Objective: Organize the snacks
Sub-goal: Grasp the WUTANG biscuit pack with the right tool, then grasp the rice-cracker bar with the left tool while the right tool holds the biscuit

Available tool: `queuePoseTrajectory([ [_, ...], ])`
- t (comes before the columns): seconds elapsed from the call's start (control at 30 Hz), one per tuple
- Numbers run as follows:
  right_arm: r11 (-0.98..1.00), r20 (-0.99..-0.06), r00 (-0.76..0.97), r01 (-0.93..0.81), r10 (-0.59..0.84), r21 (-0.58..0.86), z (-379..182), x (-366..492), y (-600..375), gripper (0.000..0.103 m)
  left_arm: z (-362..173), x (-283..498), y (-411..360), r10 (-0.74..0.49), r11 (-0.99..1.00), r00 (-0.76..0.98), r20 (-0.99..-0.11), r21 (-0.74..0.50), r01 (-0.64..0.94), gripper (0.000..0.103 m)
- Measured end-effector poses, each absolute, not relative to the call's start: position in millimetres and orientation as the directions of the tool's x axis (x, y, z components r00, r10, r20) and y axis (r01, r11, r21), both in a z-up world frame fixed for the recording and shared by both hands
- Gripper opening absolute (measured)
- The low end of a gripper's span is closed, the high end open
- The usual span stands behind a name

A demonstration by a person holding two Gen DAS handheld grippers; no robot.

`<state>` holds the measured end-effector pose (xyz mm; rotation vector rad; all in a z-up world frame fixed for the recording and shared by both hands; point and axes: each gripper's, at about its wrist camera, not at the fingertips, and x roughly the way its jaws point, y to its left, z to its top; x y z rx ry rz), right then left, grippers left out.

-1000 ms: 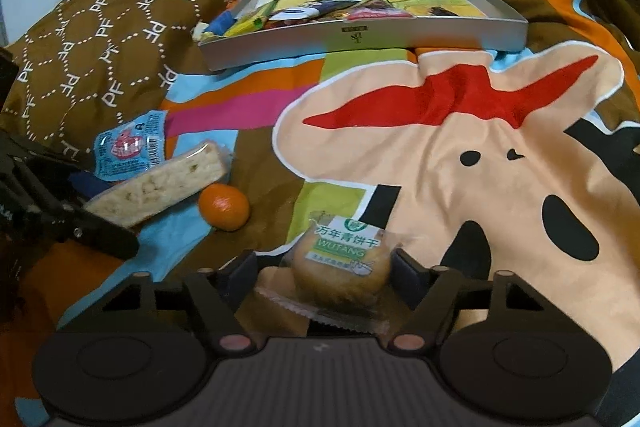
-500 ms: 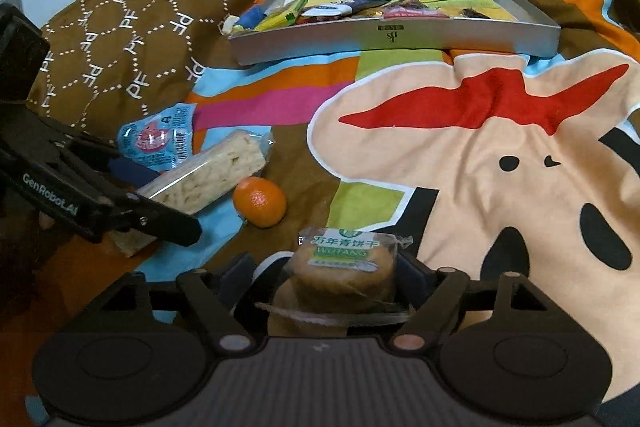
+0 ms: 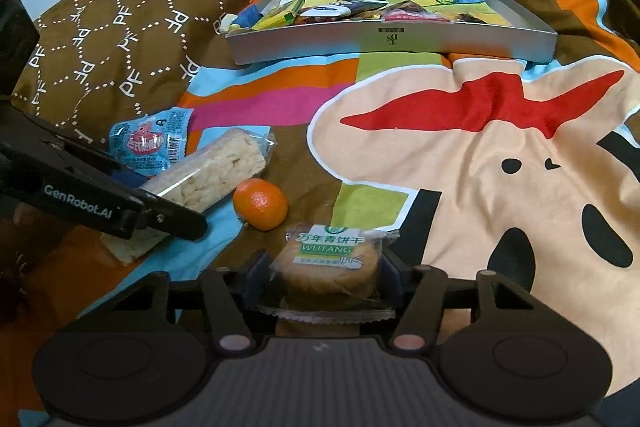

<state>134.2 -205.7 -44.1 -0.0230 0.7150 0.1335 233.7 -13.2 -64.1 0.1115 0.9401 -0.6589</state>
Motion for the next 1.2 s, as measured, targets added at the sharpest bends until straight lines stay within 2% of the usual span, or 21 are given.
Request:
queuePoseTrajectory([
  [0.43,0.986,-0.642,0.755,-0.169,0.131,0.003,-34.9,101.5,-197.8,0.058,-61.0,202.6,-16.7,-0.425,0.842,0.343,-0.838,-0.227,0.49,0.036],
  [0.7,0.981,-0.667,0.731,-0.196,0.142,-0.007,-35.7,100.5,-193.3,0.06,-65.9,209.9,-23.9,-0.432,0.824,0.339,-0.836,-0.213,0.524,0.047],
  [0.87,0.979,-0.686,0.716,-0.202,0.128,-0.028,-40.3,105.7,-189.6,0.061,-68.6,218.9,-21.2,-0.446,0.832,0.327,-0.833,-0.252,0.494,0.048],
  [1.07,0.979,-0.688,0.715,-0.201,0.12,-0.039,-41.4,104.2,-188.5,0.057,-68.2,208.8,-26.1,-0.403,0.849,0.382,-0.831,-0.185,0.494,0.036],
  [1.2,0.976,-0.69,0.717,-0.205,0.095,-0.078,-40.3,98.5,-183.0,0.055,-66.3,199.4,-29.6,-0.371,0.857,0.391,-0.842,-0.149,0.494,0.035],
])
